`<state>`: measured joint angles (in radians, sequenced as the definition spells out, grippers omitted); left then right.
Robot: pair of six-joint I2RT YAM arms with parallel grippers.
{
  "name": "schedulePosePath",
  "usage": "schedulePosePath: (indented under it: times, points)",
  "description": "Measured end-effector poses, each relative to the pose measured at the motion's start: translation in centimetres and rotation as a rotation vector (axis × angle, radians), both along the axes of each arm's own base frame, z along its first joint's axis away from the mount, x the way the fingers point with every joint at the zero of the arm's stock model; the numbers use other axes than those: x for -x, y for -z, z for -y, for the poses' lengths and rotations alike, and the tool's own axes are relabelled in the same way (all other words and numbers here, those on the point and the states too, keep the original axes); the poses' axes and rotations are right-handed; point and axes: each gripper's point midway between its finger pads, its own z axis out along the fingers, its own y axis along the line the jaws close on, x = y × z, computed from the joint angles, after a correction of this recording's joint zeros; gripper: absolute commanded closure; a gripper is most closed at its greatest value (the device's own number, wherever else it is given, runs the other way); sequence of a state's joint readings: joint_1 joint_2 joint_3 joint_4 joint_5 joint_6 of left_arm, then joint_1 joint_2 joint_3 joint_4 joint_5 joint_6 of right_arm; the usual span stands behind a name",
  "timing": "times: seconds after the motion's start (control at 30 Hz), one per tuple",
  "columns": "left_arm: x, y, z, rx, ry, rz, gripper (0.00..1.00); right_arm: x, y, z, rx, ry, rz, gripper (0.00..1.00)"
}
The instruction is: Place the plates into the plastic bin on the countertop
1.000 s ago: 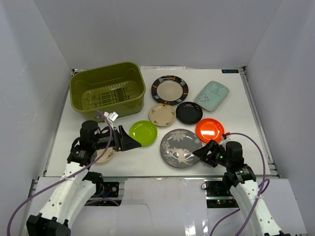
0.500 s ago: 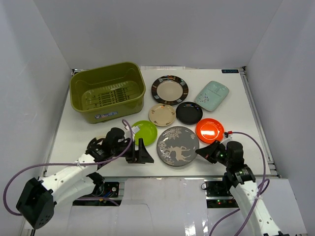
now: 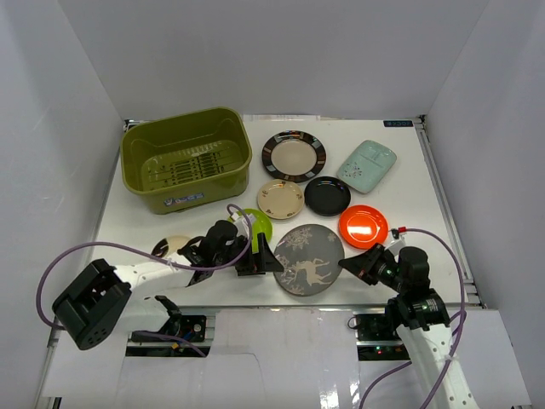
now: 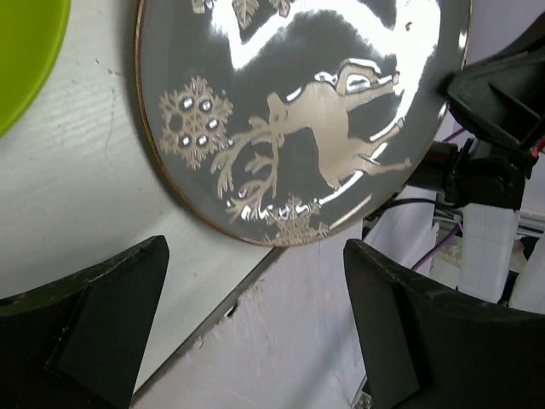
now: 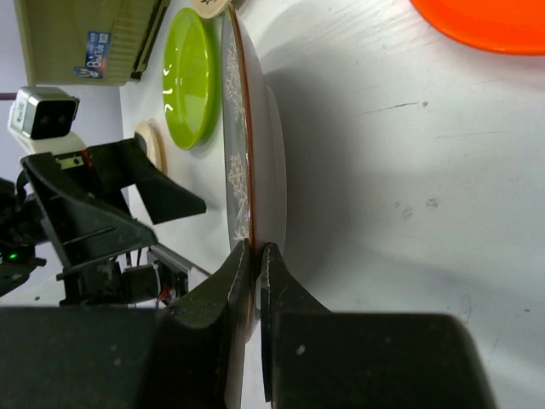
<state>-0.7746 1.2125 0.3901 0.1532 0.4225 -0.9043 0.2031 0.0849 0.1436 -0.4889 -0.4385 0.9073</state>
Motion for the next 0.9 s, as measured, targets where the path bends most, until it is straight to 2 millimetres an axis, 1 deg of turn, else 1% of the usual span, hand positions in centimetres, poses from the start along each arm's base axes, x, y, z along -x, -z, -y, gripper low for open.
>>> schedulePosePath:
  times: [0.13, 0.23, 0.33, 0.47, 0.53, 0.6, 0.63, 0.73, 0.77, 0.83, 0.9]
  points:
    - [-1.0, 0.8, 0.4, -0.007, -0.023, 0.020, 0.09, 0.4, -0.8, -0.3, -0.021, -0.015, -0.004, 0.92]
    - [-1.0, 2.2, 0.5, -0.039, -0.026, 0.005, 0.10, 0.6, -1.0, -0.5, -0.041, -0.018, -0.015, 0.92]
    - [-1.2, 2.4, 0.9, -0.038, -0.026, 0.016, 0.13, 0.6, -1.1, -0.5, -0.048, -0.016, -0.016, 0.92]
    - [-1.4, 2.6, 1.0, -0.048, -0.039, 0.029, 0.22, 0.8, -0.3, -0.3, -0.023, -0.015, -0.039, 0.92]
    - [-1.4, 2.8, 1.0, -0.054, -0.047, 0.034, 0.27, 0.8, 0.8, -0.1, -0.004, -0.014, -0.054, 0.92]
    - [-1.4, 3.0, 1.0, -0.063, -0.051, 0.039, 0.27, 0.9, 2.4, 0.0, 0.009, -0.009, -0.085, 0.83]
    - [-1.4, 3.0, 1.1, -0.064, -0.051, 0.043, 0.27, 0.7, 2.3, -0.1, 0.007, -0.012, -0.074, 0.71]
    - [-1.3, 3.1, 1.4, -0.064, -0.048, 0.052, 0.27, 0.5, 2.1, -0.1, 0.005, -0.016, -0.051, 0.52]
    - [-1.2, 3.2, 1.5, -0.064, -0.045, 0.055, 0.27, 0.4, 2.1, -0.1, 0.006, -0.017, -0.044, 0.42]
    - [-1.1, 3.2, 1.7, -0.061, -0.040, 0.060, 0.27, 0.3, 2.0, -0.1, 0.009, -0.018, -0.032, 0.35]
    - [-1.0, 3.1, 1.9, -0.059, -0.038, 0.062, 0.27, 0.2, 2.0, -0.1, 0.011, -0.021, -0.024, 0.34]
